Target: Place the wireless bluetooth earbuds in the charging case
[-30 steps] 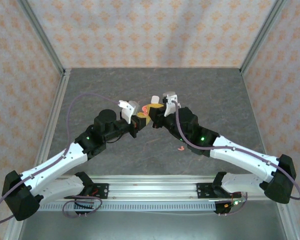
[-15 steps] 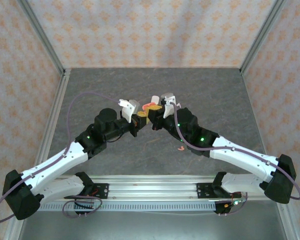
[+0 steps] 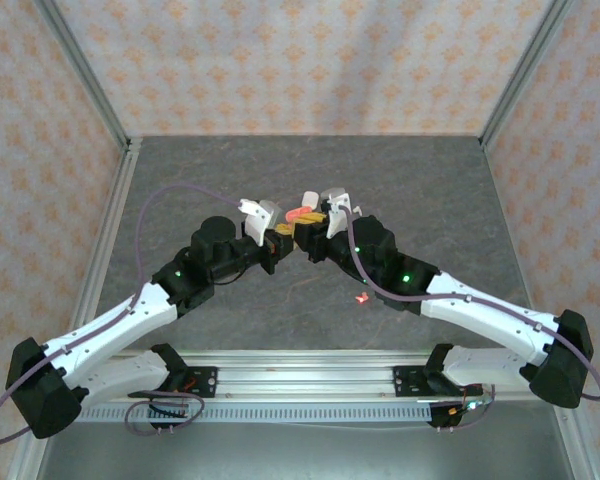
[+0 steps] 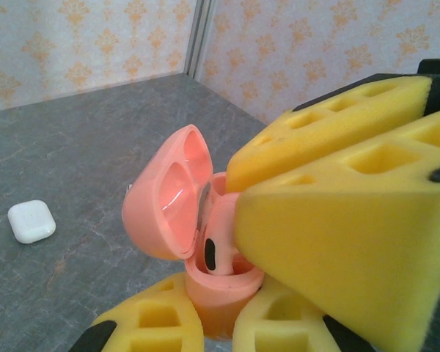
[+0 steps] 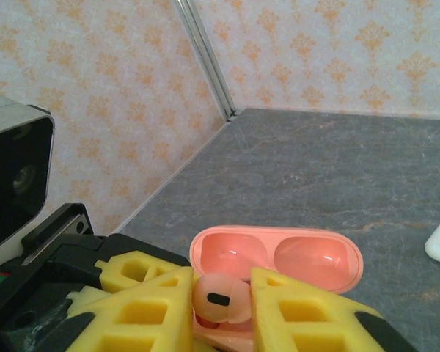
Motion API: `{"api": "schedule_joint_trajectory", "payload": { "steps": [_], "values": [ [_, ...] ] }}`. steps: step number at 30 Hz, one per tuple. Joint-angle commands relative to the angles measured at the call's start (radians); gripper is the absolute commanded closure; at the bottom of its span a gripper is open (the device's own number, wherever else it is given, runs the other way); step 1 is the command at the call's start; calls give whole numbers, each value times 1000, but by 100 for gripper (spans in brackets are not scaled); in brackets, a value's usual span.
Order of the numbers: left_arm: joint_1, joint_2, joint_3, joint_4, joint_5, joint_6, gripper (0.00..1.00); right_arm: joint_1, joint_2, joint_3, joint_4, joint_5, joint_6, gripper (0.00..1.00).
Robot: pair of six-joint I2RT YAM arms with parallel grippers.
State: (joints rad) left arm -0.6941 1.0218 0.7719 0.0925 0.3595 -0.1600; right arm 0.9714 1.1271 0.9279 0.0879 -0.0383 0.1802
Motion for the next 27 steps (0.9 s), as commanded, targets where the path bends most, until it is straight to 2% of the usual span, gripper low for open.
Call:
{"api": "schedule_joint_trajectory", "payload": {
  "steps": [1, 8, 10, 20, 27],
  "values": [
    [-11, 1, 48, 40, -3, 4, 100, 7, 12, 48, -78, -63, 25, 73],
    [-12, -5, 44, 26, -2, 6, 100, 7, 24, 125, -175, -49, 65, 55],
    [-12, -6, 44, 25, -2, 7, 100, 7, 23, 137, -191, -36, 79, 52],
    [-12, -23, 40, 2, -3, 19, 100, -7, 0, 216, -269, 8, 188, 49],
    [-12, -44, 26, -8, -7, 24, 100, -53, 15, 264, -329, -101, 264, 48]
  ]
}}
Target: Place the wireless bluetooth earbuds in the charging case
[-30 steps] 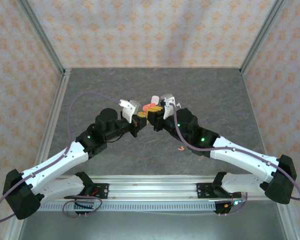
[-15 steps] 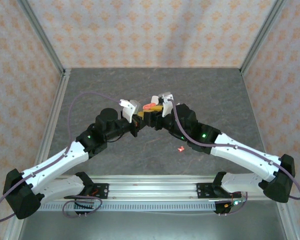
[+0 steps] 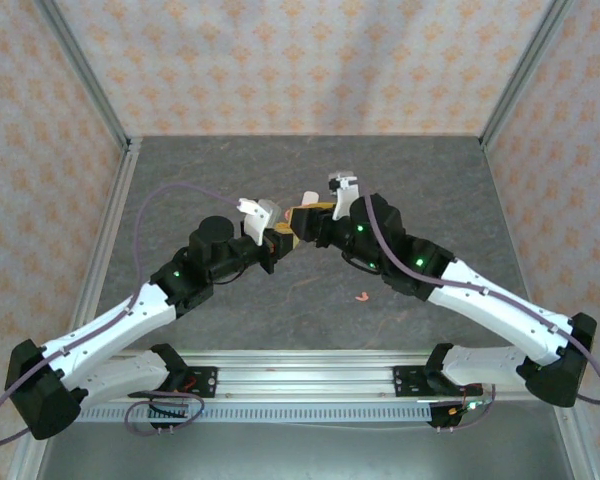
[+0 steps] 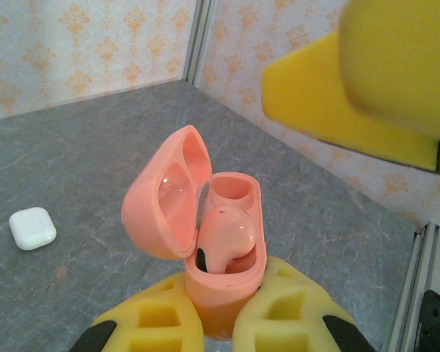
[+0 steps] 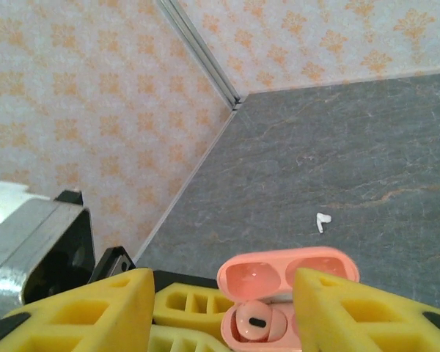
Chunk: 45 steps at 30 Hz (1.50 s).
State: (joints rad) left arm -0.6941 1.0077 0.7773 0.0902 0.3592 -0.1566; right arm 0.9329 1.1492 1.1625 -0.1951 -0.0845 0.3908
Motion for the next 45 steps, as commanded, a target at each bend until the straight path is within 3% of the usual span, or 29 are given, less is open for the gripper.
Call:
{"api": "schedule_joint_trajectory", "payload": {
  "steps": [1, 5, 8, 17, 25, 35, 39, 45],
  "values": [
    [-12, -32, 19, -7, -7, 20, 100, -23, -4, 31, -51, -77, 63, 51],
    [-12, -44, 11, -11, -9, 20, 100, -37, 22, 38, -68, -165, 82, 75],
    [-12, -50, 8, -15, -9, 20, 100, -39, 62, 52, -78, -236, 90, 85],
    [-12, -65, 2, -30, -7, 22, 100, -40, 139, 89, -119, -295, 94, 94],
    [-12, -90, -21, -64, -41, 47, 100, -42, 99, 111, -193, -233, 86, 93],
    [-12, -88, -49, -103, -77, 104, 100, -78, -34, 114, -399, -2, 74, 84],
    [-12, -78, -69, -92, -68, 95, 100, -165, -33, 87, -534, 50, 106, 80],
    [-11, -70, -96, -84, -66, 72, 100, -401, -11, -67, -605, -80, 153, 79]
  ]
}}
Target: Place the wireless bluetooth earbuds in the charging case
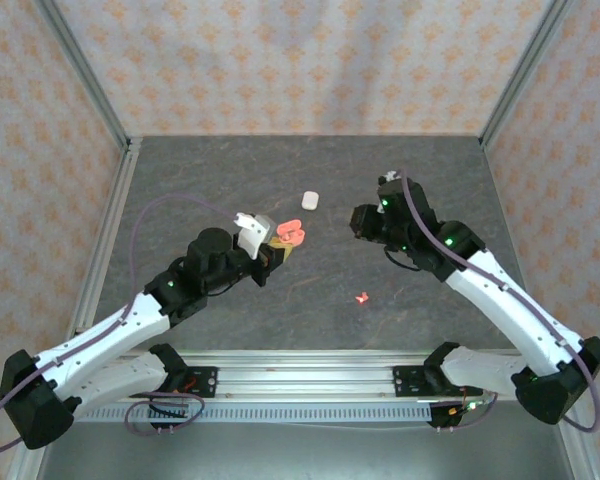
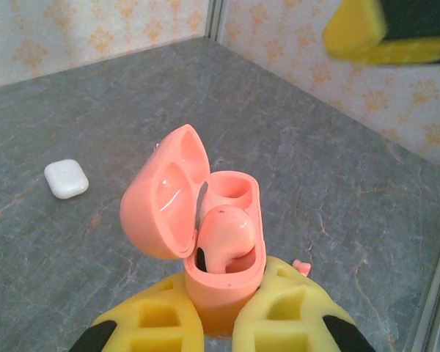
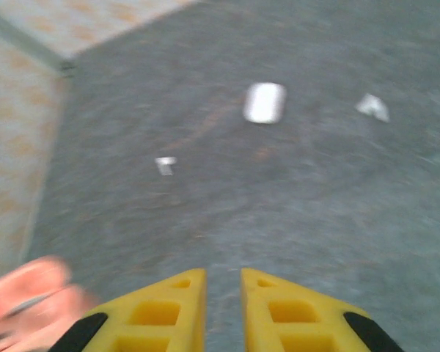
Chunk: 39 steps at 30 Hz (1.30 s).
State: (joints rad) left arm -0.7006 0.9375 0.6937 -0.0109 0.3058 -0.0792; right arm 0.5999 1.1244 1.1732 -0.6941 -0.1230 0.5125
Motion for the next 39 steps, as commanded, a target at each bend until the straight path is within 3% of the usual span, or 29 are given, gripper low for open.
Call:
{"api": "schedule_joint_trajectory", "payload": {
  "steps": [1, 6, 15, 20, 30, 39],
  "values": [
    [-5, 0, -16, 14, -13, -8, 100, -101, 14, -119, -94, -67, 34, 79],
    [-6, 5, -34, 19, -16, -23, 100, -193, 42, -307, -8, -187, 47, 79],
    [-6, 66, -21, 52, 1, -36, 100, -188, 121, -510, 59, -291, 128, 77],
    [-7, 107, 5, 54, 22, -37, 100, -141, 95, -586, 151, -296, 229, 68],
    [-7, 119, 17, 45, 25, -33, 100, -84, 208, -562, 219, -286, 244, 64],
    [-9, 109, 6, 35, 18, -33, 100, -84, 281, -441, 149, -213, 146, 76]
  ]
}}
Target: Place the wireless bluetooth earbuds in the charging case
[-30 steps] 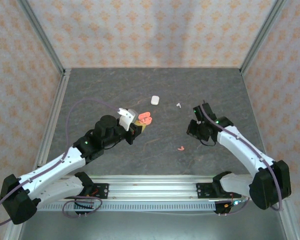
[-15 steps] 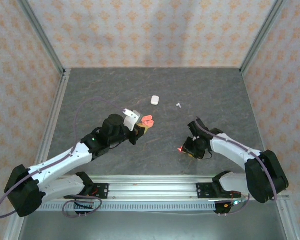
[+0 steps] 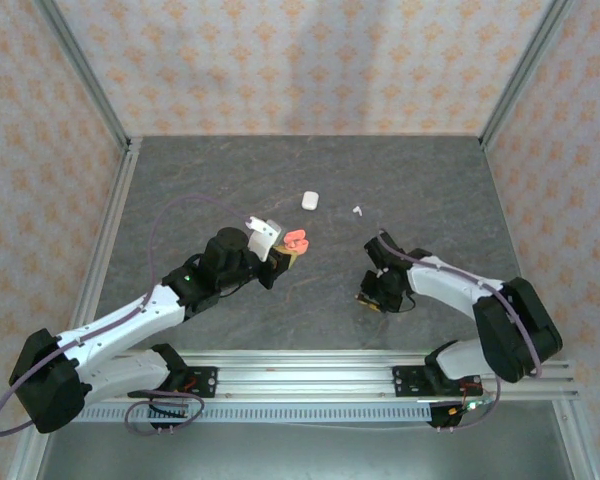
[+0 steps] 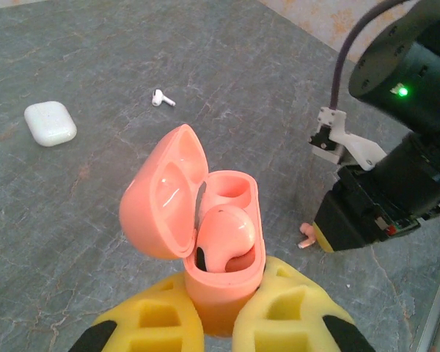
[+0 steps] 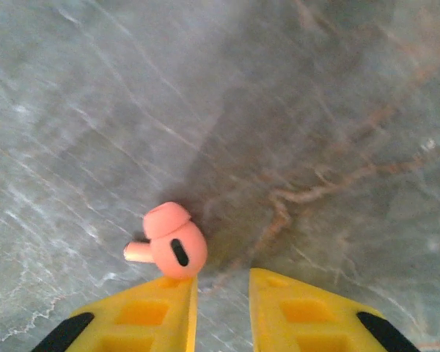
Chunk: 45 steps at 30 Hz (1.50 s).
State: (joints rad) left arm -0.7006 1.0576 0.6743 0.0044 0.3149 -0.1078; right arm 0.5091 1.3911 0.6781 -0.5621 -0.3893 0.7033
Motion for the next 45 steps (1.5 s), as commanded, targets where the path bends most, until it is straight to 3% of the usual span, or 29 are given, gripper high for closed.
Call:
{"api": "schedule_joint_trajectory", "payload": {
  "steps": [1, 8, 17, 34, 45],
  "values": [
    [-9, -12, 26, 20, 6, -4, 100, 6, 26, 70, 8, 64, -61, 78],
    [-10, -25, 31, -2, -3, 2, 100, 7, 157, 188, -22, 63, -153, 82],
    [-10, -81, 16, -45, -34, 7, 100, 1, 260, 415, -166, 167, -286, 82],
    [-9, -47, 18, -14, -23, -7, 100, -41, 180, 222, -49, 129, -135, 77],
    [-10, -60, 6, -21, -28, -5, 100, -66, 226, 282, -54, 148, -178, 78]
  ]
}}
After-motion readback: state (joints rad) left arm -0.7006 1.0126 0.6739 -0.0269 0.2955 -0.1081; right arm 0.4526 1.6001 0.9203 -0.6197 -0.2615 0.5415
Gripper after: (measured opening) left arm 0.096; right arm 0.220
